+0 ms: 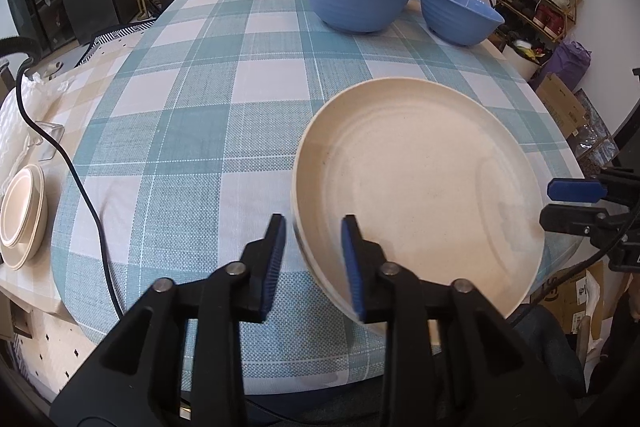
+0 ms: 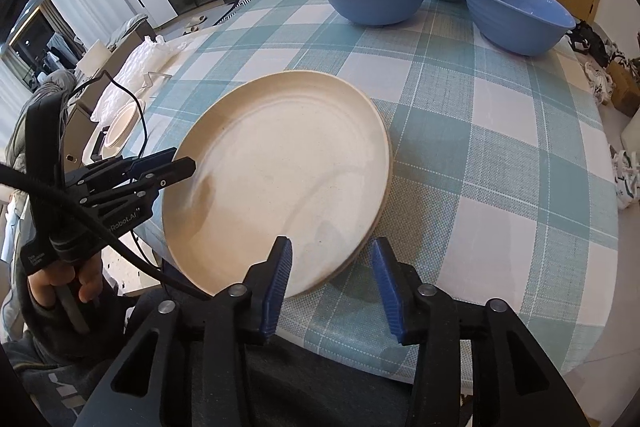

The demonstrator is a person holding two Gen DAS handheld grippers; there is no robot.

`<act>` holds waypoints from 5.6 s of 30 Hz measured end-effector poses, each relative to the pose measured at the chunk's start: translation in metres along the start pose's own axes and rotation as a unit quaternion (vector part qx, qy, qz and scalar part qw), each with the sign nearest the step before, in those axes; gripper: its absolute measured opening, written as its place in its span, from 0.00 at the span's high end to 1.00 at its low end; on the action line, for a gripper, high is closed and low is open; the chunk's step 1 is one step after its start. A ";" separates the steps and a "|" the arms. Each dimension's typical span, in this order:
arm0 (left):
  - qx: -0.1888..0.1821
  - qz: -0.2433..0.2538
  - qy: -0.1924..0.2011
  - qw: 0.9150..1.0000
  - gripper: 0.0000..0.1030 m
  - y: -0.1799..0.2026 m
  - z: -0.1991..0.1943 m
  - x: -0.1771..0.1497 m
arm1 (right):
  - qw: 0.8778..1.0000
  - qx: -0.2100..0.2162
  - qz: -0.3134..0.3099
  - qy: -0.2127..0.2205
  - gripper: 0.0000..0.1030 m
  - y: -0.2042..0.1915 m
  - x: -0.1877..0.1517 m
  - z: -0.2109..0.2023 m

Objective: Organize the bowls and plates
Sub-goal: 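Open both grippers to release the plate onto the stack, then move both grippers toward the nearest blue bowl, then close both grippers on the rim of the blue bowl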

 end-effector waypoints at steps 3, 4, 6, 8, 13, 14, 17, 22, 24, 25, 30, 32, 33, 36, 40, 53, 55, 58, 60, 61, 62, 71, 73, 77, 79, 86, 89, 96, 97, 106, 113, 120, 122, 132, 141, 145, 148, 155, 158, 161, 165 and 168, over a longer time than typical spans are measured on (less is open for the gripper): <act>-0.006 -0.005 0.008 1.000 0.49 -0.003 -0.004 0.001 | 1.000 0.004 0.003 0.004 0.55 0.003 0.000 -0.003; -0.007 -0.005 0.010 1.000 0.47 -0.004 -0.005 0.002 | 1.000 0.004 0.005 0.005 0.54 0.004 0.000 -0.003; -0.013 -0.005 0.012 1.000 0.39 -0.005 -0.008 0.003 | 1.000 0.005 0.007 0.007 0.52 0.006 0.001 -0.004; -0.015 -0.005 0.017 1.000 0.32 -0.006 -0.010 0.004 | 1.000 0.011 0.004 0.007 0.45 0.005 0.001 -0.005; -0.016 0.000 0.023 1.000 0.26 -0.003 -0.015 0.005 | 1.000 0.015 -0.010 0.018 0.31 0.002 0.001 -0.011; -0.017 0.001 0.023 1.000 0.26 -0.003 -0.016 0.005 | 1.000 0.017 -0.011 0.020 0.29 0.002 0.002 -0.012; -0.019 0.001 0.028 0.999 0.22 -0.002 -0.019 0.007 | 0.999 0.021 -0.011 0.027 0.19 0.003 0.003 -0.016; -0.022 0.004 0.040 0.999 0.16 -0.001 -0.028 0.010 | 0.999 0.022 -0.006 0.042 0.17 0.009 0.005 -0.027; -0.023 0.005 0.046 0.999 0.01 0.001 -0.033 0.012 | 0.998 0.022 -0.001 0.051 0.17 0.014 0.007 -0.034; -0.026 0.006 0.052 0.998 0.02 0.002 -0.037 0.012 | 0.998 0.023 0.002 0.057 0.17 0.017 0.008 -0.039; -0.022 0.014 0.067 0.997 0.02 0.008 -0.053 0.020 | 0.996 0.028 0.019 0.087 0.17 0.032 0.010 -0.064; -0.021 0.012 0.073 0.997 0.02 0.008 -0.061 0.025 | 0.994 0.026 0.026 0.100 0.16 0.038 0.011 -0.075; -0.021 0.012 0.077 0.997 0.02 0.008 -0.065 0.027 | 0.994 0.026 0.028 0.105 0.16 0.041 0.011 -0.080; -0.017 0.013 0.086 0.996 0.02 0.006 -0.077 0.035 | 0.992 0.026 0.039 0.121 0.16 0.051 0.011 -0.093; -0.006 0.012 0.093 0.996 0.02 0.002 -0.088 0.047 | 0.989 0.029 0.051 0.137 0.16 0.061 0.011 -0.107; 0.012 0.016 0.134 0.991 0.02 -0.001 -0.133 0.082 | 0.966 0.051 0.100 0.231 0.16 0.096 0.011 -0.177; 0.013 0.016 0.140 0.990 0.02 0.000 -0.142 0.088 | 0.963 0.048 0.104 0.243 0.16 0.101 0.012 -0.190; 0.015 0.017 0.151 0.988 0.02 0.001 -0.155 0.096 | 0.959 0.038 0.106 0.260 0.16 0.106 0.012 -0.208; 0.018 0.017 0.160 0.987 0.02 0.001 -0.165 0.102 | 0.956 0.030 0.107 0.273 0.16 0.109 0.012 -0.222; 0.020 0.015 0.164 0.986 0.02 0.001 -0.171 0.106 | 0.954 0.029 0.108 0.279 0.16 0.110 0.012 -0.228; 0.021 0.013 0.169 0.985 0.02 0.000 -0.177 0.109 | 0.951 0.028 0.109 0.289 0.16 0.113 0.011 -0.237; 0.013 -0.005 0.190 0.982 0.02 -0.010 -0.210 0.140 | 0.924 0.019 0.134 0.358 0.10 0.138 0.002 -0.295; 0.011 -0.006 0.188 0.982 0.02 -0.012 -0.207 0.146 | 0.926 0.011 0.132 0.353 0.10 0.141 0.006 -0.295; 0.006 -0.010 0.185 0.983 0.02 -0.012 -0.195 0.155 | 0.935 0.012 0.128 0.330 0.10 0.139 0.022 -0.277; 0.006 -0.008 0.183 0.983 0.02 -0.010 -0.185 0.161 | 0.940 0.012 0.117 0.320 0.09 0.135 0.033 -0.262; 0.009 -0.003 0.174 0.985 0.02 -0.001 -0.149 0.186 | 0.948 0.012 0.112 0.296 0.04 0.131 0.073 -0.218; 0.006 -0.007 0.170 0.985 0.02 -0.001 -0.130 0.200 | 0.952 0.009 0.110 0.285 0.04 0.130 0.091 -0.202; 0.002 -0.016 0.170 0.985 0.02 -0.005 -0.098 0.232 | 0.961 -0.010 0.094 0.259 0.03 0.126 0.140 -0.161; 0.004 -0.018 0.169 0.985 0.02 -0.005 -0.092 0.238 | 0.963 -0.011 0.089 0.252 0.03 0.126 0.148 -0.154; -0.002 -0.029 0.142 0.990 0.02 -0.016 -0.046 0.284 | 0.978 -0.013 0.047 0.205 0.03 0.108 0.203 -0.101; -0.004 -0.032 0.114 0.993 0.02 -0.026 -0.010 0.314 | 0.983 -0.005 0.032 0.178 0.03 0.103 0.241 -0.072; -0.006 -0.034 0.094 0.995 0.02 -0.036 0.019 0.335 | 0.987 -0.002 0.022 0.158 0.04 0.102 0.271 -0.050; -0.008 -0.034 0.090 0.995 0.02 -0.038 0.024 0.339 | 0.988 -0.012 0.012 0.154 0.04 0.099 0.280 -0.043; -0.019 -0.035 0.070 0.997 0.02 -0.041 0.053 0.351 | 0.991 -0.010 -0.015 0.129 0.04 0.096 0.311 -0.012; -0.022 -0.036 0.056 0.998 0.04 -0.043 0.072 0.353 | 0.995 0.023 -0.025 0.093 0.13 0.092 0.323 0.013; -0.025 -0.033 0.050 0.998 0.07 -0.041 0.079 0.353 | 0.996 0.020 -0.031 0.082 0.14 0.091 0.328 0.022; -0.026 -0.028 0.044 0.998 0.11 -0.039 0.083 0.354 | 0.996 0.014 -0.026 0.081 0.14 0.092 0.331 0.025; -0.020 -0.025 0.033 0.999 0.26 -0.035 0.094 0.357 | 0.997 0.011 -0.021 0.067 0.14 0.095 0.334 0.036; -0.024 -0.020 0.022 0.999 0.33 -0.031 0.101 0.358 | 0.998 0.012 -0.016 0.061 0.14 0.098 0.336 0.042; -0.022 -0.016 0.015 1.000 0.43 -0.027 0.106 0.358 | 0.998 0.009 -0.015 0.058 0.17 0.098 0.339 0.046; -0.022 -0.015 0.006 1.000 0.59 -0.024 0.112 0.359 | 0.998 0.003 -0.005 0.055 0.29 0.102 0.341 0.049; -0.019 -0.013 -0.001 1.000 0.70 -0.024 0.115 0.359 | 0.999 0.001 0.002 0.045 0.42 0.106 0.341 0.053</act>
Point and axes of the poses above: each gripper's, at about its wrist camera, not at the fingertips, and z roughly the way its jaws point, y to its right, x to its top, the point moved 2 cm from there along z, roughly the way its jaws point, and after that the axes turned 11 degrees about -y, right-handed, at the moved point
